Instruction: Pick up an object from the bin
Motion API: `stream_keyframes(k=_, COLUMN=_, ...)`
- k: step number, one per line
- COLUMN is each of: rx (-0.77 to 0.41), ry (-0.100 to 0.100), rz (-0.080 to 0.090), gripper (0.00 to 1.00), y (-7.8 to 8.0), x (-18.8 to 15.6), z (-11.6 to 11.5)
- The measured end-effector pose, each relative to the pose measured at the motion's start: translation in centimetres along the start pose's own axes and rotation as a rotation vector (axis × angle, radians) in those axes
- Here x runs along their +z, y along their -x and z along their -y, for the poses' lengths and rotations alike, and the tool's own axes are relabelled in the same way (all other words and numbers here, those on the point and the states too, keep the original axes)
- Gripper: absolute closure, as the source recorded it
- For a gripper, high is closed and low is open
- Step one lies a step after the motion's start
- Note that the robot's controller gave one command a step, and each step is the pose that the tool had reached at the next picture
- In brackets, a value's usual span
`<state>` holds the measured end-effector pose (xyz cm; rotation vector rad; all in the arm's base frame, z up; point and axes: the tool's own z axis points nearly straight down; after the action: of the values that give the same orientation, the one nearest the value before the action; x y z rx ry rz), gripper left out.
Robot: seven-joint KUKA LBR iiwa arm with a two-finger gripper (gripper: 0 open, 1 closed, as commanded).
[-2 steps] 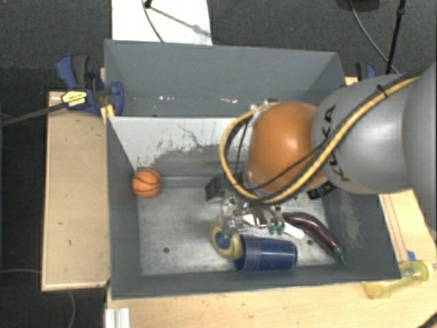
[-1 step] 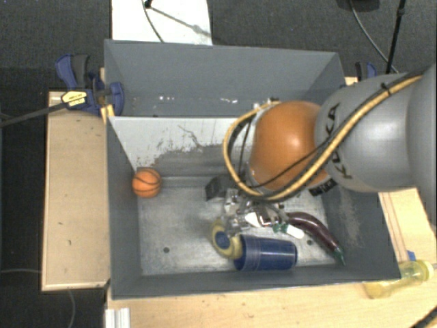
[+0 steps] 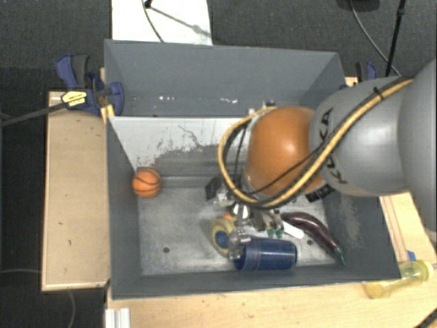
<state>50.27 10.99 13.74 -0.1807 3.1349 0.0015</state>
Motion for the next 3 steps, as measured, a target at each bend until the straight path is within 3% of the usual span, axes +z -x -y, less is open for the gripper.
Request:
stream_keyframes(k=1, rx=0.002, ry=0.0, rz=0.0, gripper=0.0, y=0.0, x=0.0, z=0.0)
stream_keyframes(k=2, rx=0.115, ry=0.014, rz=-0.005, gripper=1.0, y=0.5, x=5.6, z=3.2)
stream_keyframes(k=3, rx=0.115, ry=0.014, rz=-0.005, gripper=1.0, y=0.5, x=5.6, z=3.2)
